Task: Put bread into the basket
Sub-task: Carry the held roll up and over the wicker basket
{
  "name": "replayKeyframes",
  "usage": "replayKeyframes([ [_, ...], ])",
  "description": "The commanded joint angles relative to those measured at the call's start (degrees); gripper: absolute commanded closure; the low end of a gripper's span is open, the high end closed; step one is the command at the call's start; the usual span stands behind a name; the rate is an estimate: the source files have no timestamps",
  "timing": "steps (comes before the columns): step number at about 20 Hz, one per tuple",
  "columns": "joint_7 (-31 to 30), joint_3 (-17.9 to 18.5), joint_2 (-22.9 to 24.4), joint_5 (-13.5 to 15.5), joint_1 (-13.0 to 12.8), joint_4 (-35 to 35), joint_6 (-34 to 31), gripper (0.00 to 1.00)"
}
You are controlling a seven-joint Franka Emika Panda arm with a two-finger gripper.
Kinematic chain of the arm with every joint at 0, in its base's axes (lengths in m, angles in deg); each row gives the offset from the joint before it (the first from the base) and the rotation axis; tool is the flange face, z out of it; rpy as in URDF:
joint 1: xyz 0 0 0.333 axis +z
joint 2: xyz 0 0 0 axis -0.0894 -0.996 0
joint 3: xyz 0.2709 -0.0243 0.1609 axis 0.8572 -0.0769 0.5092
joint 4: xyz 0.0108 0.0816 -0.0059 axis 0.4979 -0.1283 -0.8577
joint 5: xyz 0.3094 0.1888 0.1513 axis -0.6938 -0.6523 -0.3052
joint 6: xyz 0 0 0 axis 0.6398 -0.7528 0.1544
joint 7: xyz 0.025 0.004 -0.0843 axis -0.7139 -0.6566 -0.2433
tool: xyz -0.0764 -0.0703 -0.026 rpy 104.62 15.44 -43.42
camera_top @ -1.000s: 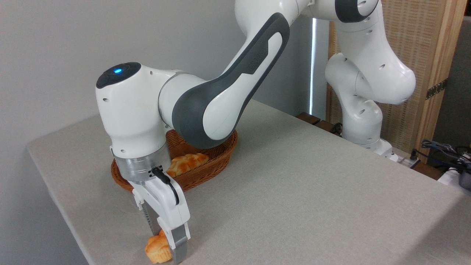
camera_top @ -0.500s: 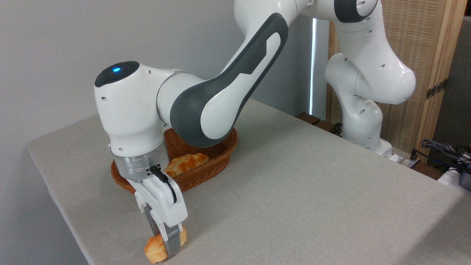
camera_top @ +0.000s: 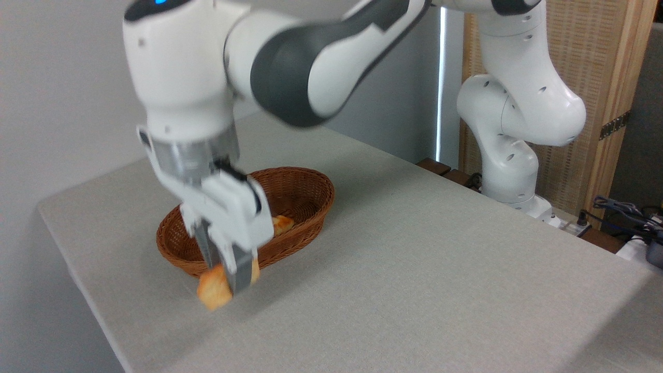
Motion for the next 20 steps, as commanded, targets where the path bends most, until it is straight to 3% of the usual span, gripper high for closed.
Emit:
replayKeyframes([
  [1, -0.43, -1.52, 6.76, 3.05, -0.29, -0.43, -7.83, 0.67],
  [3, -0.69, -5.21, 8.61, 3.05, -0.29, -1.39, -10.83, 0.67],
  [10, -0.34, -14.97, 16.18, 2.7, -0.82, -14.91, -9.71, 0.62],
  [14, -0.51, -17.96, 18.47, 2.61, -3.45, -21.86, -6.9, 0.57],
  [17, -0.78, -20.16, 18.47, 2.52, -3.63, -25.81, -3.66, 0.33],
  [20, -0.78, -20.95, 17.86, 2.17, -3.9, -30.82, 5.03, 0.17],
])
